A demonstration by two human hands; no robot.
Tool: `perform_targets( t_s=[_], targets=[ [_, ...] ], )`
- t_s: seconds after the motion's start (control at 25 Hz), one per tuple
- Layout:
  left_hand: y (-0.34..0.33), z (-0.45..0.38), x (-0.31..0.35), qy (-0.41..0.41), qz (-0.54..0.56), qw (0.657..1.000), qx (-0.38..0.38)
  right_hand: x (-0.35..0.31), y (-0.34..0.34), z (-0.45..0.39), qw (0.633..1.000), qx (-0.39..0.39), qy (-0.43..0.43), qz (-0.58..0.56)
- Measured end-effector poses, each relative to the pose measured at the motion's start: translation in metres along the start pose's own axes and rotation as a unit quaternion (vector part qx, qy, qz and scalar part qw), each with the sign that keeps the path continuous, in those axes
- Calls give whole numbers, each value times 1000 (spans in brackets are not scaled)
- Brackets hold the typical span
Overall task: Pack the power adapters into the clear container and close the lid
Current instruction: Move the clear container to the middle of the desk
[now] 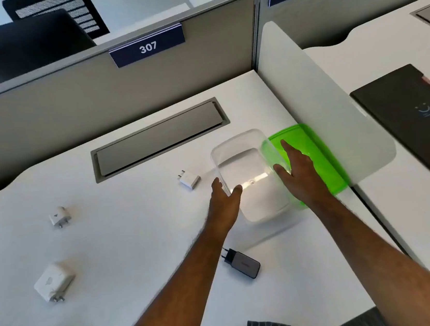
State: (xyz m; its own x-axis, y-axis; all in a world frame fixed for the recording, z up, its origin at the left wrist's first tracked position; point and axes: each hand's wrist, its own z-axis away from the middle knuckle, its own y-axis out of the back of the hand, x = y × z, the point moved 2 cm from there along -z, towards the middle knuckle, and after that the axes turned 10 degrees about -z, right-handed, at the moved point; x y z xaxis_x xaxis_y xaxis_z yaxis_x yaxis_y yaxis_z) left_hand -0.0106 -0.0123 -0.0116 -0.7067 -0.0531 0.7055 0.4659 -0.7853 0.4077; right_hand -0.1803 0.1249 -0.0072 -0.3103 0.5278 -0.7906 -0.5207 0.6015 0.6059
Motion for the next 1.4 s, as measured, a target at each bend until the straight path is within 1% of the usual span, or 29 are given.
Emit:
perform_targets(
  t_s=[0.16, 0.24, 0.36, 0.6, 0.8, 1.04, 1.28, 1.4],
  targets=[
    [-3, -2, 6, -6, 8, 1000, 18, 11, -2, -2, 993, -46, -81, -70],
    [-2, -3, 6, -7, 3, 1000, 19, 13, -2, -1, 992, -59, -91, -63],
    [1, -2, 6, -16, 3, 1000, 19, 11, 0, -1, 995, -59, -66, -50],
    [14, 9, 10, -51, 5, 998, 39, -5, 6, 4, 997, -46, -51, -24],
    [39, 32, 2, -64, -1, 995, 74, -29, 2, 22, 998, -60, -24, -28],
    [78, 72, -33, -61, 45, 992, 99, -56, -28, 49, 994, -104, 5, -24],
    [114, 108, -82, -55, 56, 988, 132, -83, -66, 85, 989, -148, 26, 9],
    [131, 124, -105, -37, 58, 987, 148, -96, -86, 103, 984, -173, 30, 11]
  ],
)
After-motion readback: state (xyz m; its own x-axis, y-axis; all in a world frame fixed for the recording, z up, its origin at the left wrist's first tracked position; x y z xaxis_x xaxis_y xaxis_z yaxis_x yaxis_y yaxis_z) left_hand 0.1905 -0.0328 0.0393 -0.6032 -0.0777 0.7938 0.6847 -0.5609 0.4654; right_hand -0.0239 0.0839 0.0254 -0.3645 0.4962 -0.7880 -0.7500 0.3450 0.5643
